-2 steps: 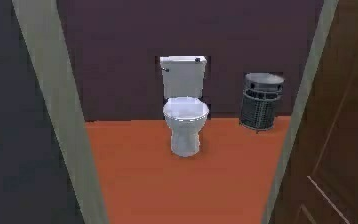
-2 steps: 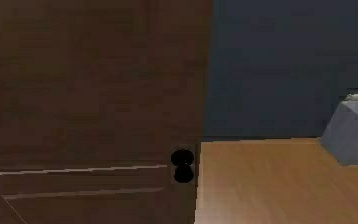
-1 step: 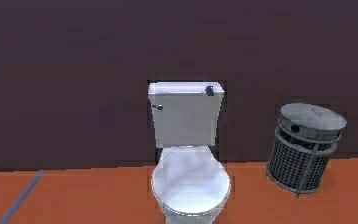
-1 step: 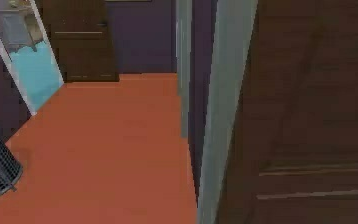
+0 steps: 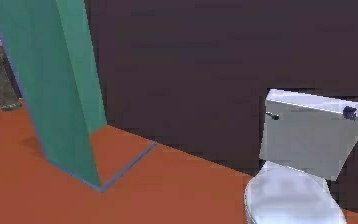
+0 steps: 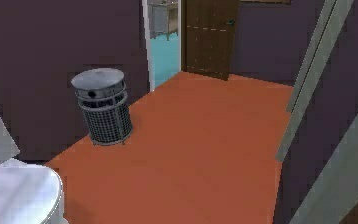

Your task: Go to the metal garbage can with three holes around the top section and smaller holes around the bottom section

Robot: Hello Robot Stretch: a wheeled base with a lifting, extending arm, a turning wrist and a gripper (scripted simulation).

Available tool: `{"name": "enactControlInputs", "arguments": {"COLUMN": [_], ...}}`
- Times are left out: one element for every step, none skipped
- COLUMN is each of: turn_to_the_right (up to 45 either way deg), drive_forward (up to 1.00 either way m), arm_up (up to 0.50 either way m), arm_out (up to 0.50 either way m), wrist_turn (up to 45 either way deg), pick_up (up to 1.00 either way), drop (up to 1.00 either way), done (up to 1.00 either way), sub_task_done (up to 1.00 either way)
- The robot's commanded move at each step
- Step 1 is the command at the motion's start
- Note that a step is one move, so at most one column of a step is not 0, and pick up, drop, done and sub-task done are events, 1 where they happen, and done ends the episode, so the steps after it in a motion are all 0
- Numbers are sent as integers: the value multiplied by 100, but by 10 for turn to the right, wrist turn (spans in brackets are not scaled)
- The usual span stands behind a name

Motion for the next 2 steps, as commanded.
{"name": "enactControlInputs", "arguments": {"turn_to_the_right": [0, 450], "drive_forward": [5, 0], "arm_up": [0, 0], "arm_out": [0, 0], "wrist_turn": [0, 0], "pick_up": [0, 0], "drop": [0, 0], "done": [0, 0], "sub_task_done": [0, 0]}}
